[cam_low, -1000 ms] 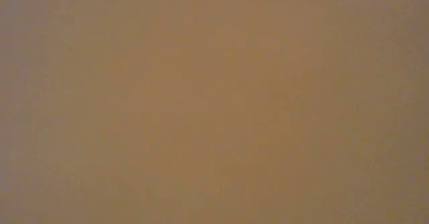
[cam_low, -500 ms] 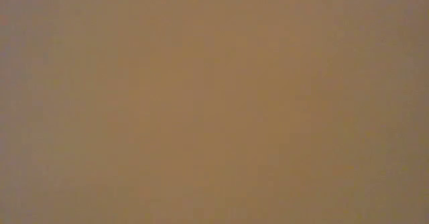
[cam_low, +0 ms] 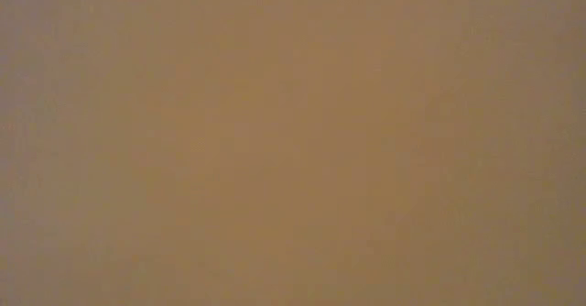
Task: Sort cables into bins
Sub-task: Put the black charger cable into the yellow bin
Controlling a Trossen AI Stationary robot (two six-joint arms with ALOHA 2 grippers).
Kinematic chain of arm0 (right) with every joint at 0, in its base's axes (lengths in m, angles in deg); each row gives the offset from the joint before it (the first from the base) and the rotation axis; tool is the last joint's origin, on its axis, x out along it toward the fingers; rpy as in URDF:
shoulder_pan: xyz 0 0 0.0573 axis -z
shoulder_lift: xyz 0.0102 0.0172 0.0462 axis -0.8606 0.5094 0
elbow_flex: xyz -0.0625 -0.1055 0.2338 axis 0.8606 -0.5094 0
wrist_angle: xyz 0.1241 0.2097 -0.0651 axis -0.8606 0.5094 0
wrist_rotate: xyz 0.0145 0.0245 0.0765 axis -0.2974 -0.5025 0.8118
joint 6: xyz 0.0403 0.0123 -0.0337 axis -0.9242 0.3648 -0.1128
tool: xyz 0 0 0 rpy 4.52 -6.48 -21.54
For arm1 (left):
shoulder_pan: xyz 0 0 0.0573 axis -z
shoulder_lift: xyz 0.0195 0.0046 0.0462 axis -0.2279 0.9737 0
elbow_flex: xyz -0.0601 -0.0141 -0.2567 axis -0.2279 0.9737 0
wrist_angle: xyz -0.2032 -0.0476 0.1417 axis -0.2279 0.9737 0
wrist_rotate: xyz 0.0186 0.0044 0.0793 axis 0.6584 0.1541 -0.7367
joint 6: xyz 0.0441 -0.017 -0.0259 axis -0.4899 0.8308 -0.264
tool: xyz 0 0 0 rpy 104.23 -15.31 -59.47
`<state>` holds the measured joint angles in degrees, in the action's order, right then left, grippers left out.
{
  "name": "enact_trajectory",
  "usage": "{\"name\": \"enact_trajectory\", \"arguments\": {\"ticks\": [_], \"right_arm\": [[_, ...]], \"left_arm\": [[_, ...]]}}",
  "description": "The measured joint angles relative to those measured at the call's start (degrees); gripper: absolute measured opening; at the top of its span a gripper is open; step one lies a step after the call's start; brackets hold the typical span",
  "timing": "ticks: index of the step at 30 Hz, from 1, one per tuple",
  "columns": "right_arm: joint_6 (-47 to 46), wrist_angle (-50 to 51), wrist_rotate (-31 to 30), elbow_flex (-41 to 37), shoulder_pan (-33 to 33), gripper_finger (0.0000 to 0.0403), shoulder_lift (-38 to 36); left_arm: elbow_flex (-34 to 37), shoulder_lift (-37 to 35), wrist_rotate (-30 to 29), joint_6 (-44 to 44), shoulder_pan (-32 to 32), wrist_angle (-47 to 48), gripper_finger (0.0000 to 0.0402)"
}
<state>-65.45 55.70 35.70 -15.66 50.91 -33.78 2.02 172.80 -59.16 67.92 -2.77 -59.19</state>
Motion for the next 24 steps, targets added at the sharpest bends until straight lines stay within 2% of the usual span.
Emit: {"name": "enact_trajectory", "arguments": {"ticks": [3,6,13,17,21,24], "right_arm": [[0.2,0.0,0.0,0.0,0.0,0.0212,0.0],[0.4,0.0,0.0,0.0,0.0,0.0212,0.0],[0.4,0.1,0.0,0.0,0.0,0.0212,0.0],[0.3,0.2,0.0,0.0,0.0,0.0212,0.3],[-0.3,0.2,0.0,0.0,0.0,0.0212,0.6],[-0.6,0.0,0.0,0.0,0.0,0.0212,0.8]], "left_arm": [[0.0,-1.5,-0.6,1.2,0.0,0.8,0.0012],[-1.3,-4.4,-4.0,1.1,0.0,3.9,0.0006],[-12.8,-9.7,-11.2,-4.4,-3.6,10.7,0.0003],[-21.7,-8.8,-11.5,-7.9,-7.7,10.8,0.0002],[-30.5,-4.1,-11.3,-9.0,-12.2,12.0,0.0002],[-36.0,0.5,-5.3,-2.7,-16.6,12.5,0.0001]]}}
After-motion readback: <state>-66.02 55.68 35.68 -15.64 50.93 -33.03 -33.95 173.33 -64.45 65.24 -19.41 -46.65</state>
